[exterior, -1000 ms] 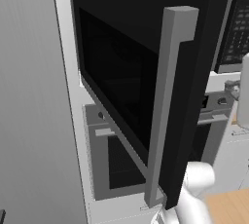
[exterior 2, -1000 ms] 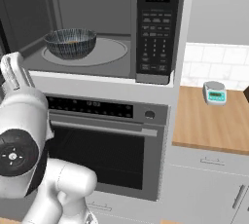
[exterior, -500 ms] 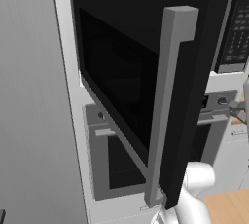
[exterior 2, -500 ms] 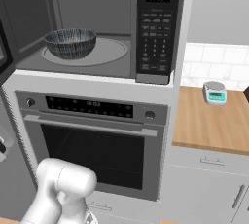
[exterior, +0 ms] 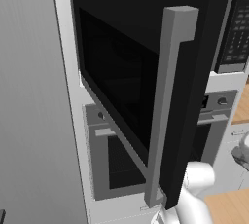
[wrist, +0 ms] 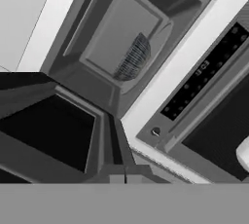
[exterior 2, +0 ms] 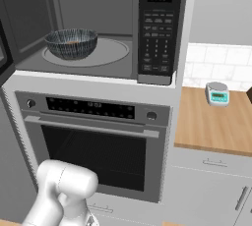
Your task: Open the microwave, place the bowl with waffle inside the microwave, then close the microwave door and turn it on.
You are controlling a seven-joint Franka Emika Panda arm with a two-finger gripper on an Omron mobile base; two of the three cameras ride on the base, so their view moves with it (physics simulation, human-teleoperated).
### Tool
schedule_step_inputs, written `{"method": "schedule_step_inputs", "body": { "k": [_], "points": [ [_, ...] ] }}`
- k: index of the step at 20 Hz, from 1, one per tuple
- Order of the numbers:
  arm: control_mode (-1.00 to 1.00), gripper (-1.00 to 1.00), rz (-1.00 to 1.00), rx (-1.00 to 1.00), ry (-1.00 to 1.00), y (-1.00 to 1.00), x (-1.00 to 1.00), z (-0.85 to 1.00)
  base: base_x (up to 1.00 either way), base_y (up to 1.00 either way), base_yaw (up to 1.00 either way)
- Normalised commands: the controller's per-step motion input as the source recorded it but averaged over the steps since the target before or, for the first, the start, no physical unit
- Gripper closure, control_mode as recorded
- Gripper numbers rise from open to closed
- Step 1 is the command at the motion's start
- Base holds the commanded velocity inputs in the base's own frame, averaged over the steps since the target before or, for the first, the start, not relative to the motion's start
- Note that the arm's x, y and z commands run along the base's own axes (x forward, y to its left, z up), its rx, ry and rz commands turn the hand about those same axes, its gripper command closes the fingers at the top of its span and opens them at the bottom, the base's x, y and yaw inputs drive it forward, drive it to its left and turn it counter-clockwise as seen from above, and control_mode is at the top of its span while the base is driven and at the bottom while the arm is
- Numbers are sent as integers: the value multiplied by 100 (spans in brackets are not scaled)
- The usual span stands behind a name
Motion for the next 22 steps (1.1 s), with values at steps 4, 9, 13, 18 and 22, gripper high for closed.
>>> {"method": "schedule_step_inputs", "body": {
  "k": [4,9,13,18,22],
  "points": [
    [-100,100,-29,-14,0,62,-69,-17,0,0,0],
    [-100,100,-31,-12,-3,73,-22,-10,0,0,0],
    [-100,100,-22,-21,-4,98,17,-30,0,0,0],
    [-100,100,-15,-25,-1,100,58,-47,0,0,0],
    [-100,100,-14,-26,1,100,89,-59,0,0,0]
  ]
}}
